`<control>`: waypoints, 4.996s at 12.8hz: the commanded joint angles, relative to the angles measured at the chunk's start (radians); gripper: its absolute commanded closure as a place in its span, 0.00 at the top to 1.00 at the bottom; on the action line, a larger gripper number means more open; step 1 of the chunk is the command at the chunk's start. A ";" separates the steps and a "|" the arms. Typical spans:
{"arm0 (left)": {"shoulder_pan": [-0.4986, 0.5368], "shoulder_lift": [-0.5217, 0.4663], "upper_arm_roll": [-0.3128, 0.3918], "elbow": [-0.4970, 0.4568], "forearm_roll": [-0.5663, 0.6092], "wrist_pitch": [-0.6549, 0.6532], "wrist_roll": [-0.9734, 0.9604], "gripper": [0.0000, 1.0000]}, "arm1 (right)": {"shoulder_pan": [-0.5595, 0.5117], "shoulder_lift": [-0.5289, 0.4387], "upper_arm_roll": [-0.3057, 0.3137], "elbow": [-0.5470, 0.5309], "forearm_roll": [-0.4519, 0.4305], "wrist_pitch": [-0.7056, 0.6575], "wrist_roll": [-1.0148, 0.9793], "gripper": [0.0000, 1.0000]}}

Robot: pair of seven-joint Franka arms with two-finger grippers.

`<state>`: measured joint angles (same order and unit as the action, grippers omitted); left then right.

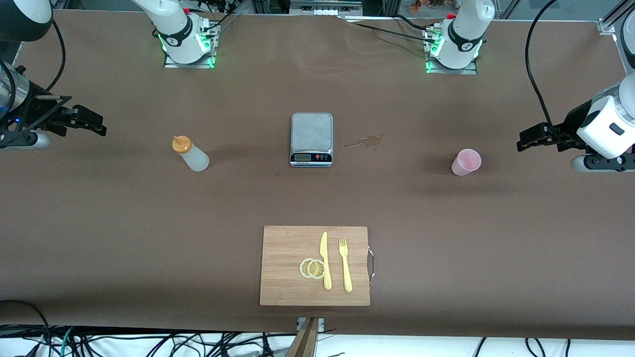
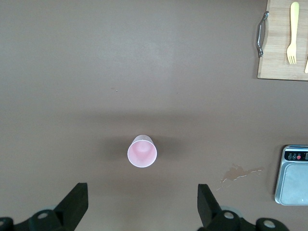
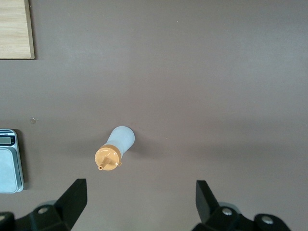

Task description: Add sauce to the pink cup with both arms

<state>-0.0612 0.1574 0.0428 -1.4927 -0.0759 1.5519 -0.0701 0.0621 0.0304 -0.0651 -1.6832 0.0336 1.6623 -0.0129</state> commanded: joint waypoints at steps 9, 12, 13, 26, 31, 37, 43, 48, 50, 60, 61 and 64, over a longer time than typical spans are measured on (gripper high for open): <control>0.011 0.019 -0.014 0.038 0.018 -0.022 -0.008 1.00 | 0.001 0.008 0.002 0.025 0.002 -0.009 0.002 1.00; 0.011 0.019 -0.014 0.038 0.018 -0.022 -0.007 1.00 | 0.001 0.008 0.002 0.023 0.003 -0.009 0.002 1.00; 0.011 0.019 -0.014 0.038 0.018 -0.022 -0.008 1.00 | 0.002 0.008 0.002 0.025 0.002 -0.009 0.005 1.00; 0.014 0.027 -0.009 0.032 0.016 -0.035 -0.004 1.00 | 0.002 0.008 0.002 0.026 -0.003 -0.007 0.010 1.00; 0.027 0.037 -0.009 -0.075 0.025 -0.015 0.009 1.00 | 0.002 0.008 0.002 0.026 0.000 -0.007 0.010 1.00; 0.054 0.033 -0.006 -0.380 0.027 0.265 0.157 1.00 | 0.002 0.008 0.002 0.028 0.006 -0.007 0.011 1.00; 0.061 0.037 -0.006 -0.671 0.027 0.621 0.168 0.98 | 0.002 0.008 0.002 0.026 0.003 -0.009 0.011 1.00; 0.072 0.041 -0.006 -0.796 0.027 0.801 0.203 0.97 | 0.001 0.008 0.002 0.026 0.006 -0.009 0.011 1.00; 0.075 0.041 -0.006 -0.825 0.025 0.829 0.204 0.96 | 0.001 0.008 0.002 0.028 0.006 -0.007 0.011 1.00; 0.073 0.047 -0.006 -0.839 0.011 0.850 0.187 0.00 | 0.001 0.008 0.001 0.028 0.008 -0.009 0.010 1.00; 0.073 0.047 -0.006 -0.837 0.011 0.850 0.187 0.00 | 0.001 0.008 0.001 0.028 0.008 -0.009 0.010 1.00; 0.058 0.054 -0.011 -0.779 0.010 0.844 0.150 0.00 | 0.001 0.008 0.001 0.028 0.008 -0.009 0.005 1.00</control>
<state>0.0006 0.2155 0.0405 -2.3067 -0.0761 2.3975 0.1089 0.0639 0.0308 -0.0653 -1.6781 0.0336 1.6624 -0.0121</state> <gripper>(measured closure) 0.965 0.000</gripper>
